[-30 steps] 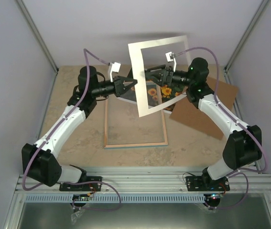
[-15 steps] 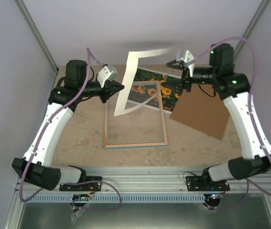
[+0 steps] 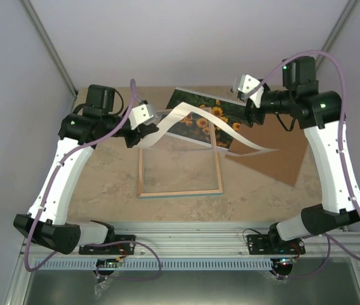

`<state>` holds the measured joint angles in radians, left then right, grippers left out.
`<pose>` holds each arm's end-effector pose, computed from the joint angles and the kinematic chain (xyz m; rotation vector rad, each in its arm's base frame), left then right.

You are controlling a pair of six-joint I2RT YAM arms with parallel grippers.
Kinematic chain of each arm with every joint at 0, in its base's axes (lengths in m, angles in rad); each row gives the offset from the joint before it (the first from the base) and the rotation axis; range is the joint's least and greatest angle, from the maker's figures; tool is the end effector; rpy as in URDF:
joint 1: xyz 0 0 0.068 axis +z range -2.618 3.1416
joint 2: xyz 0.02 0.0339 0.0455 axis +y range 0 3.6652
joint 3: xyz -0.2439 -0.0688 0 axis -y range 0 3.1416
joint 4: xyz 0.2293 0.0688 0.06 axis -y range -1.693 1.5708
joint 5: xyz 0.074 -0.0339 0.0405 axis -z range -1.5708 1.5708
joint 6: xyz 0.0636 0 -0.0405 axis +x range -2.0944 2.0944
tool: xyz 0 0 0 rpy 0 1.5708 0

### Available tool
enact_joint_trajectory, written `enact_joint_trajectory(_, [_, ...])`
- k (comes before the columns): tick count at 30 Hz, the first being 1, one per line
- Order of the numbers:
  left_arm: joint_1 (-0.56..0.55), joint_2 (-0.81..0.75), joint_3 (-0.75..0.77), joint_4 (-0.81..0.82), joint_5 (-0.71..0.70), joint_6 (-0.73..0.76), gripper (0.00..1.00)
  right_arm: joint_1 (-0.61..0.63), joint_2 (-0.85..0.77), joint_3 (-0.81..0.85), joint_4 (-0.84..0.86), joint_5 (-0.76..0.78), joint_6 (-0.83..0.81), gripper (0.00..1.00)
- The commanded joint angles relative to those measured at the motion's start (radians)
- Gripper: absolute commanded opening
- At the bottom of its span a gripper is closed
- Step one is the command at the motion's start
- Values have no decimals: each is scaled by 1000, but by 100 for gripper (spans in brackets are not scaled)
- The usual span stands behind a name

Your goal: Put the photo into the frame

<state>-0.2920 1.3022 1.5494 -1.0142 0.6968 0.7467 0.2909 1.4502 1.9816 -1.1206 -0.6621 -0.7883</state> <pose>0.2289 -0.1114 0.3777 1.3611 1.7091 -0.5572 0.2390 0.1124 0.4546 -1.3527 1.5384 0.4062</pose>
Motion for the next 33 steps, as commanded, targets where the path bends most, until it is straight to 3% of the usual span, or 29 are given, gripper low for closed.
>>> enact_joint_trajectory(1, [-3,-22,15,-19,-14,55,0,11,2,-11,-182,-41,-75,75])
enact_joint_trajectory(8, [-2,-34,9,28,-57,39,0,16,-77,-60,-175,-112,-45,76])
enact_joint_trajectory(13, [-3,-47,12,48,-45,41,0,22,-91,-155,-65,-4,35,74])
enact_joint_trajectory(21, [-3,-59,22,61,-46,34,0,60,-40,-176,-50,48,99,66])
enact_joint_trajectory(26, [-3,-72,9,70,-41,45,0,66,-43,-199,-8,75,127,48])
enact_joint_trajectory(31, [-2,-73,6,86,-49,32,0,71,-42,-189,-3,66,135,3])
enact_joint_trajectory(33, [-2,-75,-3,118,-61,-16,0,73,-48,-182,5,32,157,1])
